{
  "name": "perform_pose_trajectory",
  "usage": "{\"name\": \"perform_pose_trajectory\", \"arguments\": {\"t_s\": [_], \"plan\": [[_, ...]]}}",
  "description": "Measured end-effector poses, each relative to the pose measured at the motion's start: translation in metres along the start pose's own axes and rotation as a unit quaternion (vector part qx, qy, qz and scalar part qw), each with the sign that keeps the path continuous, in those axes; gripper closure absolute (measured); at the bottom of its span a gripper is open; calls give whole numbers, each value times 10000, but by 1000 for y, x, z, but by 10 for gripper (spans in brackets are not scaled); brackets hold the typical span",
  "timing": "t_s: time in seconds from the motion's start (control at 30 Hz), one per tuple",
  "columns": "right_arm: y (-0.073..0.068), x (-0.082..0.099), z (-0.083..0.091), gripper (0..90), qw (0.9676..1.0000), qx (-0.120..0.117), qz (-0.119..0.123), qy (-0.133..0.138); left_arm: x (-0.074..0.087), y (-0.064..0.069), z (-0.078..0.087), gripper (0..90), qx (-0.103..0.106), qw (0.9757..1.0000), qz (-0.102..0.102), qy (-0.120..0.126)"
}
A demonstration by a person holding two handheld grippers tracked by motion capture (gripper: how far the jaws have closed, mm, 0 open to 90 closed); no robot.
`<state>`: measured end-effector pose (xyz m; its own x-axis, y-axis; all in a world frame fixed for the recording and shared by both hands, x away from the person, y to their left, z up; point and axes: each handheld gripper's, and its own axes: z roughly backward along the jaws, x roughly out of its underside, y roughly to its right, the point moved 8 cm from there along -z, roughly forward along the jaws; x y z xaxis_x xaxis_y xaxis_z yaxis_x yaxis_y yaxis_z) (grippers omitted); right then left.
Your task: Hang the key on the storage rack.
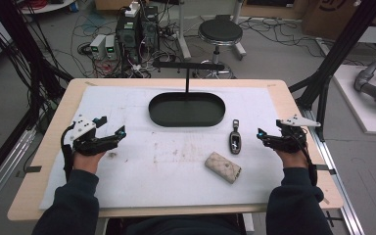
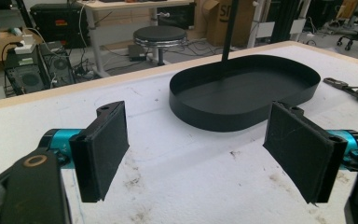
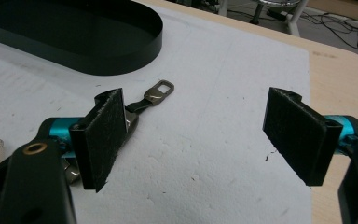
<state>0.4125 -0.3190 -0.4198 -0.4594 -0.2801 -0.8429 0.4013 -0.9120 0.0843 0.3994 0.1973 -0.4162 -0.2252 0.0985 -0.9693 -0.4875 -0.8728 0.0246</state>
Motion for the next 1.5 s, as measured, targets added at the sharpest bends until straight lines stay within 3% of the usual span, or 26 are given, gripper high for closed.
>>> {"name": "perform_pose_trajectory", "arguments": {"t_s": [0.37,0.47,0.7,0.9,1.07,1.1,1.17,1.3,1.33,1.43,1.5], "plan": [[1,3,0,220,9999,3,-105,34,0,-1,-3,214,4,10000,56,22],[-4,2,-4,220,9999,-30,-135,59,0,-1,-3,214,-18,10000,53,-10],[-26,0,-26,266,9997,-122,-157,-117,2,0,-1,217,0,10000,68,-32],[-47,8,-48,285,9983,-171,20,-563,8,-3,1,218,-50,9999,97,-124],[-61,19,-72,319,9939,-298,85,-1060,10,-1,-2,219,-15,9998,46,-190],[-61,19,-72,319,9939,-298,85,-1060,10,-1,-2,219,-15,9998,46,-190],[-70,24,-83,314,9906,-332,156,-1316,10,0,-2,219,-10,9998,64,-199],[-73,26,-85,337,9889,-323,228,-1433,10,-2,-2,219,-19,9998,91,-193],[-74,26,-83,391,9873,-426,248,-1508,10,-3,-1,219,-45,9997,84,-208],[-68,27,-78,407,9846,-371,536,-1623,10,-3,-1,219,-53,9997,89,-205],[-60,28,-73,372,9823,-227,730,-1710,10,-3,-1,219,-57,9997,80,-210]]}}
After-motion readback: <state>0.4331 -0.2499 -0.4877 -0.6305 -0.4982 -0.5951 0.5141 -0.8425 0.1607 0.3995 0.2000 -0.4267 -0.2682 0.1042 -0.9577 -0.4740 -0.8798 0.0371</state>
